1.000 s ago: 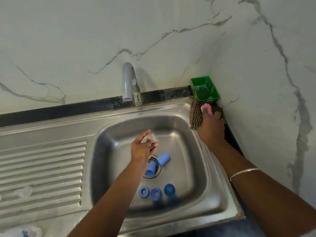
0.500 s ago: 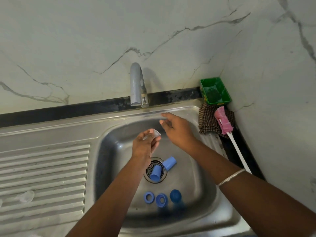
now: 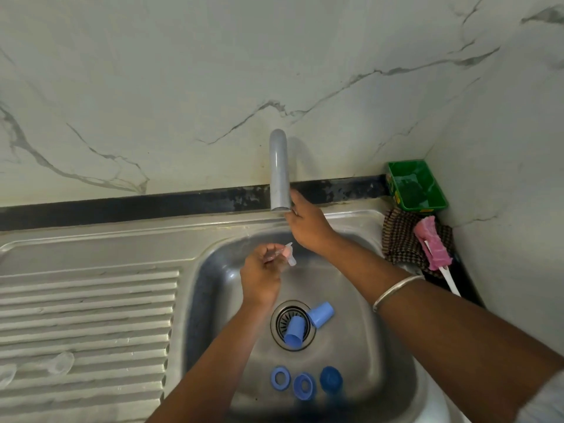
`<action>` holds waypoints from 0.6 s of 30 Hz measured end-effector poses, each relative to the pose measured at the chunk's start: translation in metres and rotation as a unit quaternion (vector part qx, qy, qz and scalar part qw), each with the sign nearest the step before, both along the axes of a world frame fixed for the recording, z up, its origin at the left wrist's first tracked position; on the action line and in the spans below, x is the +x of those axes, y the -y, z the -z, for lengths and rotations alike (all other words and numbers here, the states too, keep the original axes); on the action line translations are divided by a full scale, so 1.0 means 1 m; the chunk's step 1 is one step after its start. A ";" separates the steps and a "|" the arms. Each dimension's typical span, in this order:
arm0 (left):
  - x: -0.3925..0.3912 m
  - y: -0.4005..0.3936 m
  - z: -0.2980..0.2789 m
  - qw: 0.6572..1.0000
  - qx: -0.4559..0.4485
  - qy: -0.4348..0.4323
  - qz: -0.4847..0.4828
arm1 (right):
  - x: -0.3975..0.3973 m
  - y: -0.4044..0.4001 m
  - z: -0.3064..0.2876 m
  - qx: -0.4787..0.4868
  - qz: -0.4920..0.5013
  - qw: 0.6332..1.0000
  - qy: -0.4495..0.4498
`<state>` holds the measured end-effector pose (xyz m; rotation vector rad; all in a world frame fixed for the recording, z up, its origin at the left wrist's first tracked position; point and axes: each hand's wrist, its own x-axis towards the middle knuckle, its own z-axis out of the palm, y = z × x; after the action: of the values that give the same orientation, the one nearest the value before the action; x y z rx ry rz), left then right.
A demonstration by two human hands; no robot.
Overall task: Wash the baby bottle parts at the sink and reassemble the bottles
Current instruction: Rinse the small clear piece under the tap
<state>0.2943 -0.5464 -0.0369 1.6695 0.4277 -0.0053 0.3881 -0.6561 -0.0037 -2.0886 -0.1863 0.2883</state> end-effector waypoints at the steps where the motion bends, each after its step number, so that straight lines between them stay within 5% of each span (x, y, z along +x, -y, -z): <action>1: 0.000 -0.001 0.000 1.000 0.020 0.017 0.004 | 0.002 -0.001 0.000 0.001 0.000 1.000 0.004; 5: -0.001 -0.006 -0.001 0.995 0.051 0.084 0.020 | 0.013 -0.003 0.004 0.004 0.009 1.000 -0.008; 18: 0.003 -0.010 -0.008 0.989 0.094 0.114 0.034 | 0.025 -0.009 0.003 -0.093 0.001 0.995 0.023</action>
<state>0.2971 -0.5361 -0.0292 1.8443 0.2034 0.1789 0.4130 -0.6467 -0.0072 -2.2818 -0.1903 0.2649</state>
